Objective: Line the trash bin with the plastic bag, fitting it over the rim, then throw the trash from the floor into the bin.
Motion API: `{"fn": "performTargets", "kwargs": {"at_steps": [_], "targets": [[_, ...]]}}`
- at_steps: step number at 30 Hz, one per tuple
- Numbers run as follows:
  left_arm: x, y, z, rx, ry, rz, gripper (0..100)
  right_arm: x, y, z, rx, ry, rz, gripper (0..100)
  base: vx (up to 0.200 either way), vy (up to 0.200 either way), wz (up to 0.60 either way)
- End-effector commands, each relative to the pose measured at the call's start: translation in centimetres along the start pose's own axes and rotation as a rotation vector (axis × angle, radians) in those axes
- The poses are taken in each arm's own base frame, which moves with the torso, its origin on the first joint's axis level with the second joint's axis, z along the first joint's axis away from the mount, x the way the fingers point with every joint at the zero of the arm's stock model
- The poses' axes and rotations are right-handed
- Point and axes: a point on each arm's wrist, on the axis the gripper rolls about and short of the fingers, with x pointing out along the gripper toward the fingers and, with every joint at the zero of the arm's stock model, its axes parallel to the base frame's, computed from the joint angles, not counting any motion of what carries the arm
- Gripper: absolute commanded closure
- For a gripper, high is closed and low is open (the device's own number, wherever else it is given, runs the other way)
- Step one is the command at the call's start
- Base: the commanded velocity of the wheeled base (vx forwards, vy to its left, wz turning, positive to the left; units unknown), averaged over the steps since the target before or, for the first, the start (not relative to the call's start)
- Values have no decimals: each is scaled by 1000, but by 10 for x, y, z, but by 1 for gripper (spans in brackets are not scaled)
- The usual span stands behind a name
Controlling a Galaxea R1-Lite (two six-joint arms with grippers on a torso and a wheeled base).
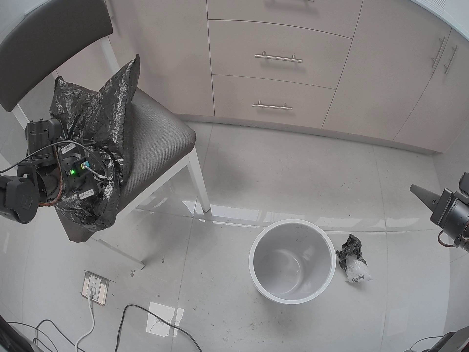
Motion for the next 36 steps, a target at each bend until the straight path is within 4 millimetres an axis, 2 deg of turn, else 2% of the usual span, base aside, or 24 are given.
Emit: {"fn": "performTargets", "kwargs": {"at_steps": [1, 13, 18, 19, 20, 21, 22, 26, 28, 29, 31, 33, 36], "targets": [[7, 0, 1, 1, -2, -1, 100, 0, 0, 0, 0, -1, 2, 100, 0, 0, 0], [14, -4, 0, -2, 1, -21, 100, 0, 0, 0, 3, -1, 2, 100, 0, 0, 0], [6, 0, 13, -123, -49, -5, 100, -1, 0, 0, 3, -4, 1, 100, 0, 0, 0], [-8, 11, 30, -249, -113, 25, 100, -1, 0, 0, 3, -1, 2, 100, 0, 0, 0], [-11, 13, 33, -278, -127, 29, 100, -1, 0, 0, 3, -2, 0, 100, 0, 0, 0], [-26, 25, 55, -461, -221, 42, 100, -1, 0, 0, 3, -2, 0, 100, 0, 0, 0], [-35, 32, 68, -584, -274, 44, 100, -1, 0, 0, 3, -2, 0, 100, 0, 0, 0], [-80, 55, 95, -1077, -424, 55, 100, -1, 0, 0, 4, -2, 0, 100, 0, 0, 0], [-91, 62, 93, -1253, -425, 100, 100, -1, 0, 0, 4, -3, -1, 100, 0, 0, 0], [-91, 62, 88, -1368, -394, 144, 100, 0, 0, 0, 5, 1, -1, 100, 0, 0, 0], [-82, 61, 73, -1490, -322, 221, 100, 3, -2, -2, 7, 13, -7, 100, 0, 0, 0], [-66, 52, 54, -1546, -236, 257, 100, 5, -3, -3, 9, 23, -14, 100, 0, 0, 0], [-57, 35, 32, -1556, -133, 269, 100, 5, -4, -5, 10, 32, -16, 100, 0, 0, 0]]}}
